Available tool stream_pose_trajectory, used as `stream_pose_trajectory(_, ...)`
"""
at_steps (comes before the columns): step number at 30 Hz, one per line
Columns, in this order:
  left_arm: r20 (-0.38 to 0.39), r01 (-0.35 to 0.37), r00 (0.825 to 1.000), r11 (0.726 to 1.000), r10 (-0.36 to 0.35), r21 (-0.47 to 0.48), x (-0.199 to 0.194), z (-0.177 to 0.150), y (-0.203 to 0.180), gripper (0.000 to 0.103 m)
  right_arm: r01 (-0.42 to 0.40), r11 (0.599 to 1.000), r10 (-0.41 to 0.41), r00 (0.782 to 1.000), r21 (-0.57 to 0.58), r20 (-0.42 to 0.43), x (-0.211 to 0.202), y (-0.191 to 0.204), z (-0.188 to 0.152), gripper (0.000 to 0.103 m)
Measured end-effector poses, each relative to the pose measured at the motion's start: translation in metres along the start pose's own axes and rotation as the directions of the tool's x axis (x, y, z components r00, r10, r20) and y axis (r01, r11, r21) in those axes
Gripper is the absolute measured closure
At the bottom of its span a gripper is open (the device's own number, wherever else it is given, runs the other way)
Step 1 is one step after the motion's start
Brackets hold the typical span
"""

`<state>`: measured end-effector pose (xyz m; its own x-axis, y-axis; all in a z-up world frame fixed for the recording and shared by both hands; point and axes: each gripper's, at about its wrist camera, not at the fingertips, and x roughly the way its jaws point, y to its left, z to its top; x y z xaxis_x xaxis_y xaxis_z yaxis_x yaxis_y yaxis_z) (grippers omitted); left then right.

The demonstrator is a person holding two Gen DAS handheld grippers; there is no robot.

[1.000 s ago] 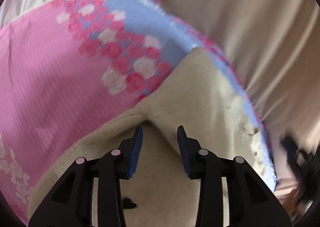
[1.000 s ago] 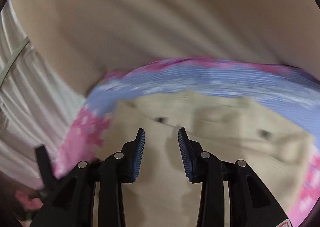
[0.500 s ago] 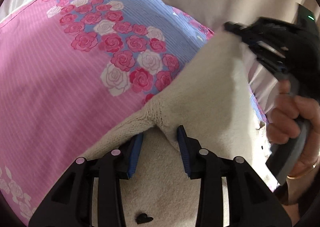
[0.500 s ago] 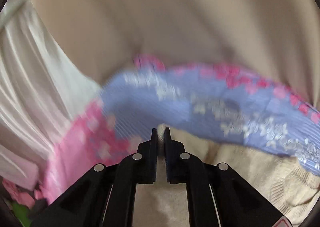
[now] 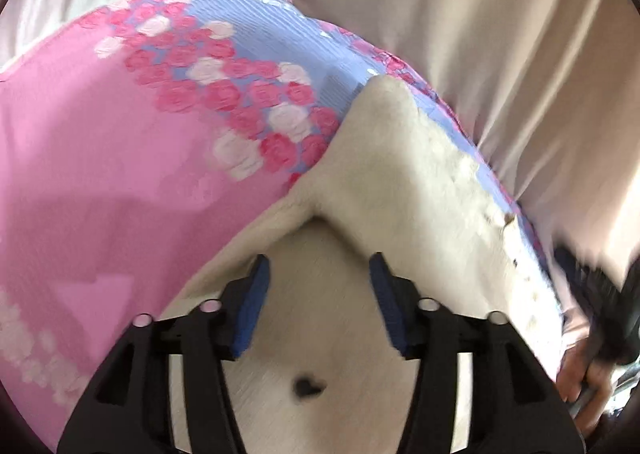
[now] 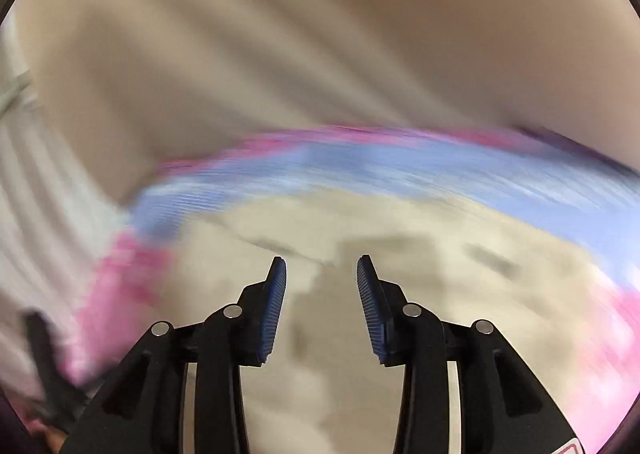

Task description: Fold small clothes

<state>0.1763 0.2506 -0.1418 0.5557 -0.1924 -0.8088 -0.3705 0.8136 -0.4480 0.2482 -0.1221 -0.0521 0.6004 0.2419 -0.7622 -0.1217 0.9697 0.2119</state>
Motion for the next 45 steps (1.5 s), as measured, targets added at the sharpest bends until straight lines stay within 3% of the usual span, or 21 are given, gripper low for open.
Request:
stream_pose_trajectory(2,-0.001,-0.013,1.000,1.000,0.013,-0.019,-0.010,-0.011,0.004,0.050,0.150,0.982,-0.148,0.989,0.113,-0.028,-0.025,-0.062,-0.030,0.065)
stream_pose_trajectory(4,0.003,-0.023,1.000,0.999,0.023,-0.048,-0.018,-0.026,0.007,0.050,0.198,0.950,-0.184,0.980,0.243,-0.079,-0.029,-0.110,-0.051,0.065)
stream_pose_trajectory(8,-0.029,-0.038,0.999,0.999,0.037,-0.022,-0.017,-0.042,-0.006,0.050,0.157,0.946,-0.128,0.985,0.282,-0.119,-0.004,-0.132,-0.062,0.071)
stream_pose_trajectory(9,-0.026,-0.042,0.999,0.999,0.042,0.000,-0.019,-0.047,-0.013,0.050,0.151,0.950,-0.123,0.986,0.275,-0.116,0.001,-0.132,-0.062,0.090)
stream_pose_trajectory(12,-0.023,-0.045,0.999,0.998,0.046,0.035,-0.027,-0.052,-0.023,0.050,0.085,0.947,-0.090,0.996,0.310,0.001,-0.028,-0.128,-0.053,0.094)
stream_pose_trajectory(13,-0.021,-0.042,0.999,0.998,0.043,0.039,-0.031,-0.054,-0.024,0.050,0.075,0.947,-0.093,0.995,0.311,0.044,-0.046,-0.128,-0.053,0.103)
stream_pose_trajectory(16,-0.031,-0.054,0.998,0.995,0.057,0.079,-0.033,-0.061,-0.029,0.048,0.115,0.935,-0.155,0.984,0.337,0.094,-0.073,-0.138,-0.067,0.103)
stream_pose_trajectory(17,-0.035,-0.057,0.998,0.994,0.061,0.094,-0.029,-0.064,-0.031,0.048,0.135,0.929,-0.159,0.986,0.344,0.043,-0.062,-0.144,-0.074,0.103)
stream_pose_trajectory(19,-0.054,-0.098,0.993,0.989,0.105,0.114,-0.022,-0.070,-0.032,0.048,0.203,0.907,-0.157,0.976,0.368,-0.151,-0.026,-0.163,-0.091,0.102)
stream_pose_trajectory(20,-0.062,-0.095,0.993,0.989,0.102,0.110,-0.023,-0.071,-0.031,0.048,0.166,0.901,-0.121,0.984,0.402,-0.133,-0.027,-0.165,-0.094,0.100)
stream_pose_trajectory(24,-0.038,-0.076,0.996,0.992,0.081,0.097,-0.039,-0.077,-0.028,0.047,0.047,0.917,-0.049,0.999,0.397,-0.007,-0.051,-0.144,-0.075,0.061)
stream_pose_trajectory(26,-0.045,-0.079,0.995,0.991,0.084,0.106,-0.041,-0.079,-0.027,0.047,0.037,0.939,-0.034,0.999,0.343,-0.015,-0.041,-0.130,-0.059,0.061)
stream_pose_trajectory(28,-0.044,-0.082,0.995,0.991,0.087,0.108,-0.044,-0.081,-0.027,0.047,0.079,0.948,-0.057,0.995,0.307,-0.079,-0.019,-0.127,-0.054,0.061)
stream_pose_trajectory(29,-0.044,-0.080,0.995,0.990,0.085,0.113,-0.045,-0.082,-0.027,0.047,0.100,0.951,-0.071,0.992,0.293,-0.107,-0.005,-0.126,-0.053,0.067)
stream_pose_trajectory(30,-0.045,-0.081,0.995,0.990,0.086,0.118,-0.045,-0.083,-0.027,0.047,0.108,0.952,-0.071,0.988,0.286,-0.137,0.010,-0.125,-0.052,0.094)
stream_pose_trajectory(32,-0.047,-0.082,0.995,0.987,0.090,0.135,-0.047,-0.084,-0.027,0.047,0.100,0.956,-0.068,0.990,0.276,-0.120,0.008,-0.116,-0.049,0.094)
stream_pose_trajectory(36,-0.045,-0.092,0.994,0.984,0.100,0.152,-0.049,-0.083,-0.021,0.046,0.119,0.970,-0.133,0.989,0.214,0.057,-0.041,-0.101,-0.044,0.092)
stream_pose_trajectory(37,-0.053,-0.100,0.993,0.983,0.109,0.151,-0.046,-0.083,-0.019,0.046,0.191,0.962,-0.196,0.981,0.194,0.004,-0.029,-0.107,-0.051,0.089)
stream_pose_trajectory(39,-0.063,-0.109,0.991,0.982,0.120,0.153,-0.039,-0.083,-0.013,0.047,0.233,0.952,-0.199,0.964,0.200,-0.177,0.007,-0.124,-0.066,0.092)
stream_pose_trajectory(41,-0.057,-0.134,0.988,0.977,0.145,0.164,-0.039,-0.082,-0.007,0.047,0.214,0.940,-0.191,0.975,0.265,-0.111,-0.023,-0.127,-0.067,0.083)
stream_pose_trajectory(45,-0.063,-0.099,0.992,0.989,0.106,0.108,-0.055,-0.077,0.022,0.046,0.143,0.926,-0.155,0.988,0.350,0.008,-0.103,-0.135,-0.091,0.067)
